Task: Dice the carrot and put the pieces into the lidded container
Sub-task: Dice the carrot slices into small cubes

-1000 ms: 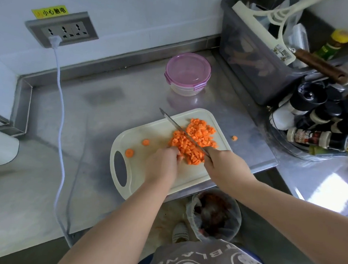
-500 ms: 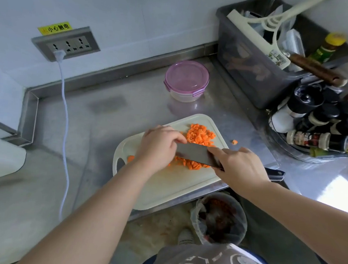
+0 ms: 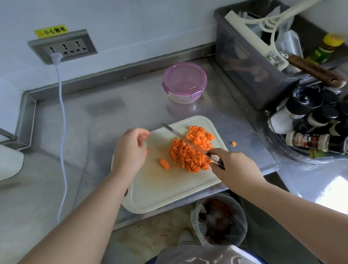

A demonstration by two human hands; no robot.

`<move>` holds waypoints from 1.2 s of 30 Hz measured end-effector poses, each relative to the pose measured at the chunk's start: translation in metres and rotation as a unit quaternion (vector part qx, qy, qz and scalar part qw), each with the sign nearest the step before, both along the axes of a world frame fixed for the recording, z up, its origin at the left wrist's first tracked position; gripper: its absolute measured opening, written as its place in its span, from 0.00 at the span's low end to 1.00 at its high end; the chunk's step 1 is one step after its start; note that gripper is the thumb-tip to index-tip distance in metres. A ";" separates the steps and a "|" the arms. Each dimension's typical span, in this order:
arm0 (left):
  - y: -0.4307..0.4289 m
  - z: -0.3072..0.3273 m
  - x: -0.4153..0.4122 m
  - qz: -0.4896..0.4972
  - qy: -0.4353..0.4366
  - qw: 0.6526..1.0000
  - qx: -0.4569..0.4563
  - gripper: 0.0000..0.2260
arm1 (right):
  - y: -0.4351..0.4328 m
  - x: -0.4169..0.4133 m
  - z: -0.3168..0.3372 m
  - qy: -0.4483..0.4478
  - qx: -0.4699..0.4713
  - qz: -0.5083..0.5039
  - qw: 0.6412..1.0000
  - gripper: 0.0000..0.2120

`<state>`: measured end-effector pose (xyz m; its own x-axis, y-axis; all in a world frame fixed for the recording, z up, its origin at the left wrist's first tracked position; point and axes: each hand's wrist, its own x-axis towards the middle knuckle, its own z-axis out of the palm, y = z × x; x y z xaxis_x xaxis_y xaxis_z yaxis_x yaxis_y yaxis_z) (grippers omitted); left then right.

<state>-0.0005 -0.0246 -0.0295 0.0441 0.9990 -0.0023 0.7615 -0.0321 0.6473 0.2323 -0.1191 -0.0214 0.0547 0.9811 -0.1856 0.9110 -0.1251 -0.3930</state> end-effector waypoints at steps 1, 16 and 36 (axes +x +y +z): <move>-0.002 -0.007 -0.004 -0.068 0.051 0.996 -0.028 0.16 | 0.002 -0.001 -0.001 0.023 -0.013 -0.013 1.000 0.16; 0.004 -0.010 0.015 -0.412 0.363 0.834 -0.051 0.09 | 0.001 -0.014 0.007 0.096 -0.071 -0.046 0.992 0.16; -0.042 -0.032 0.013 -0.079 0.180 0.974 -0.113 0.09 | -0.020 -0.082 -0.022 0.201 -0.125 -0.064 0.970 0.05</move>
